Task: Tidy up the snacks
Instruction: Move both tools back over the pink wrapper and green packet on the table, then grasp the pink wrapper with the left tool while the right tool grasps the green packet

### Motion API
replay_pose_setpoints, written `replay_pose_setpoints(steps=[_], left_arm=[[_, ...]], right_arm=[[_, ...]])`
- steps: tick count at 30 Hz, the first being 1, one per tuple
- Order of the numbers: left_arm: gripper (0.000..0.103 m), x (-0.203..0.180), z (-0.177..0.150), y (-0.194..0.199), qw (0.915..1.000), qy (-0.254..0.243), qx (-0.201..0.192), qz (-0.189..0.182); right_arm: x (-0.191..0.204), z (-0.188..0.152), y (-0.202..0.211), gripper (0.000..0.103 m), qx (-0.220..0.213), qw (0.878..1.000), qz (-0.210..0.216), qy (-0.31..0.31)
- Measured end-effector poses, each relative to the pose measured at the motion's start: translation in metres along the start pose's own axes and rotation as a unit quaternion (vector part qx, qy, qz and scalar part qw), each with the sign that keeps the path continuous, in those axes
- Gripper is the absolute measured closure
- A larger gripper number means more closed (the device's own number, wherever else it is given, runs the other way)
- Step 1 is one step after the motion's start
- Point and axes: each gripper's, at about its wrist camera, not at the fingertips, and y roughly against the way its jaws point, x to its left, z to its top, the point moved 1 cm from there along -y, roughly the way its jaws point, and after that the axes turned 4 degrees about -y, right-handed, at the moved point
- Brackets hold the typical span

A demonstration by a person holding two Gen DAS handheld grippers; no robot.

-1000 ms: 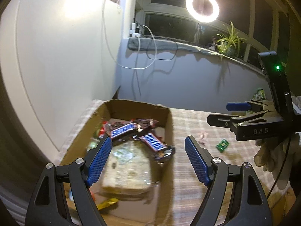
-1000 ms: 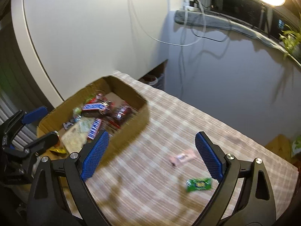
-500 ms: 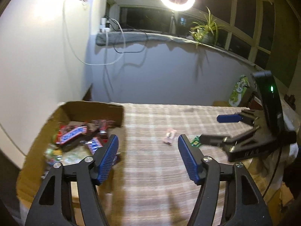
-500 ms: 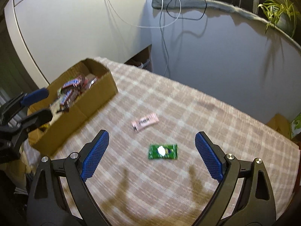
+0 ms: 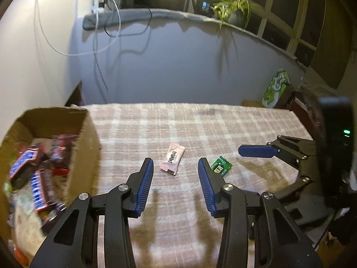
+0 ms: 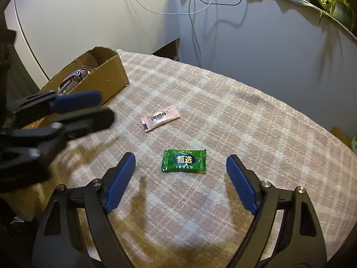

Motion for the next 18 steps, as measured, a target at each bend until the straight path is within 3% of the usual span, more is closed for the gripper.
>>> replay_pose_setpoints(steps=[3, 7, 12, 18], left_arm=[[0.064, 0.002, 0.001, -0.013, 1.0, 0.001, 0.008, -0.004], [0.064, 0.0, 0.004, -0.029, 0.9995, -0.012, 0.023, -0.018], [0.065, -0.001, 0.004, -0.046, 0.9988, -0.031, 0.038, -0.009], [0.069, -0.001, 0.005, -0.055, 0.9979, -0.041, 0.05, -0.007]], right_arm=[[0.001, -0.001, -0.006, 0.03, 0.007, 1.0, 0.005, 0.008], [0.002, -0.001, -0.016, 0.031, 0.015, 1.0, 0.002, 0.018], [0.005, 0.001, -0.02, 0.032, 0.012, 1.0, -0.006, 0.027], [0.009, 0.002, -0.025, 0.041, 0.012, 0.999, -0.031, 0.043]])
